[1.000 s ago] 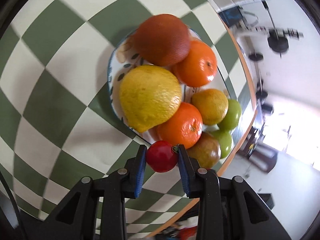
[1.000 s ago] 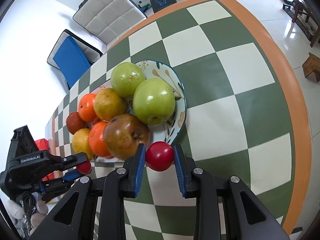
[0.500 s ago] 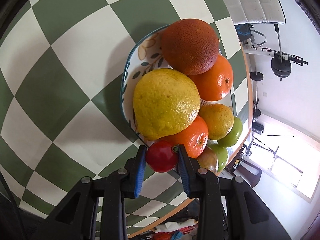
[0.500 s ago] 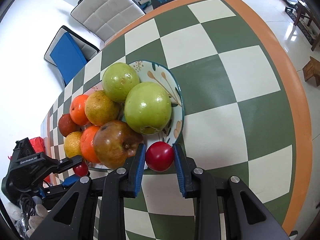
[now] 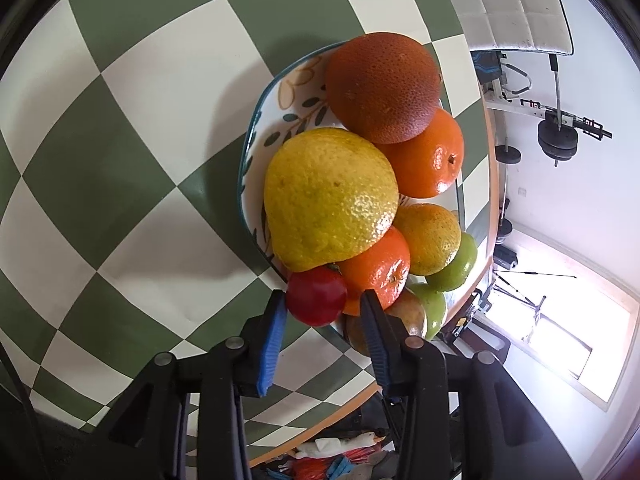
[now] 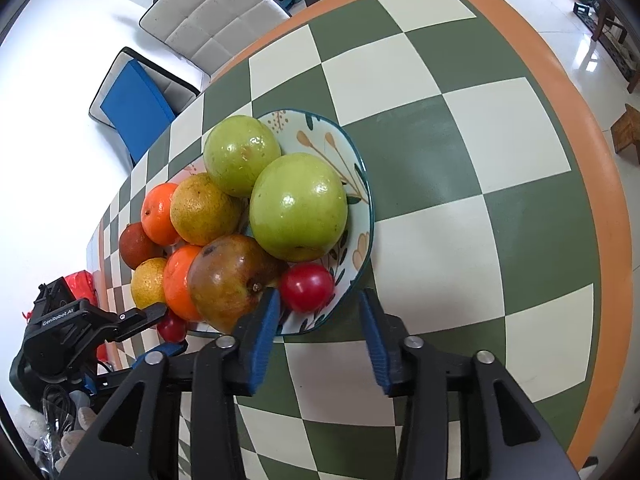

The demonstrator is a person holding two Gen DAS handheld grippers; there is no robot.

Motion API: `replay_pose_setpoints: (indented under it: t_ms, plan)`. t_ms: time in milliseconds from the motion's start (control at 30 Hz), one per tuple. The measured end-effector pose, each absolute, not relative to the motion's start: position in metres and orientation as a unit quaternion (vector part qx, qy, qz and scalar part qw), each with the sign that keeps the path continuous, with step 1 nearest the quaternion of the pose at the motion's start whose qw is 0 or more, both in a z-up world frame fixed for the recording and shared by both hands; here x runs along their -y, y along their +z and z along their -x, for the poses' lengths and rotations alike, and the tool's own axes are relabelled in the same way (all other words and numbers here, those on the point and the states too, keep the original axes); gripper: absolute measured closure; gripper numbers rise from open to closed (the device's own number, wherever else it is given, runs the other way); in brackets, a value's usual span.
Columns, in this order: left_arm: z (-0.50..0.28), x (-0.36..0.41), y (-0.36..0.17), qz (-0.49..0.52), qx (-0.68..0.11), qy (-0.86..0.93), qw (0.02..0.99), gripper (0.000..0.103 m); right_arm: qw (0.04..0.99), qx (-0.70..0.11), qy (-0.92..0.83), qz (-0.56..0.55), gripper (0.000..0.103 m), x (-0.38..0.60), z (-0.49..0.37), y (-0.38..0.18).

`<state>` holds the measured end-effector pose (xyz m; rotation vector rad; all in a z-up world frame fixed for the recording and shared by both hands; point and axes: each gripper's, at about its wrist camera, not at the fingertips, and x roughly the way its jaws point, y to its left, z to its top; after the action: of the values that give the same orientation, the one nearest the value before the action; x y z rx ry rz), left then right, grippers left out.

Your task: Organize fruits

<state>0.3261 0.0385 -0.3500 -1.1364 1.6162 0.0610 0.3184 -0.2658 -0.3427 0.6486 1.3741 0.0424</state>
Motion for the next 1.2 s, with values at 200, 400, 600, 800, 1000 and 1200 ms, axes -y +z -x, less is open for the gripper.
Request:
replay_pose_setpoints:
  t_ms: [200,400,600,800,1000,1200]
  plan:
    - [-0.328,-0.033,-0.348,0.471,-0.688,0.021,0.552,0.067,0.732,-0.616,0.018,-0.292,0.057,0.269,-0.315,-0.334]
    - [-0.326,-0.030,-0.340,0.438,-0.694,0.012,0.571,0.067,0.741,-0.609,0.016,-0.281,0.057,0.271,-0.310,-0.322]
    - [-0.325,-0.028,-0.324,0.375,-0.696,0.006,0.612,0.067,0.755,-0.599,0.018,-0.265,0.052,0.270,-0.299,-0.304]
    - [-0.311,0.009,-0.289,0.124,-0.693,-0.004,0.710,0.058,0.800,-0.580,-0.020,-0.150,0.011,0.254,-0.284,-0.268]
    - [-0.289,0.034,-0.268,0.004,-0.652,-0.007,0.758,0.011,0.819,-0.563,-0.044,-0.100,0.007,0.247,-0.265,-0.241]
    - [-0.276,0.037,-0.240,-0.030,-0.616,0.002,0.787,0.004,0.832,-0.547,-0.046,-0.087,0.007,0.240,-0.249,-0.214]
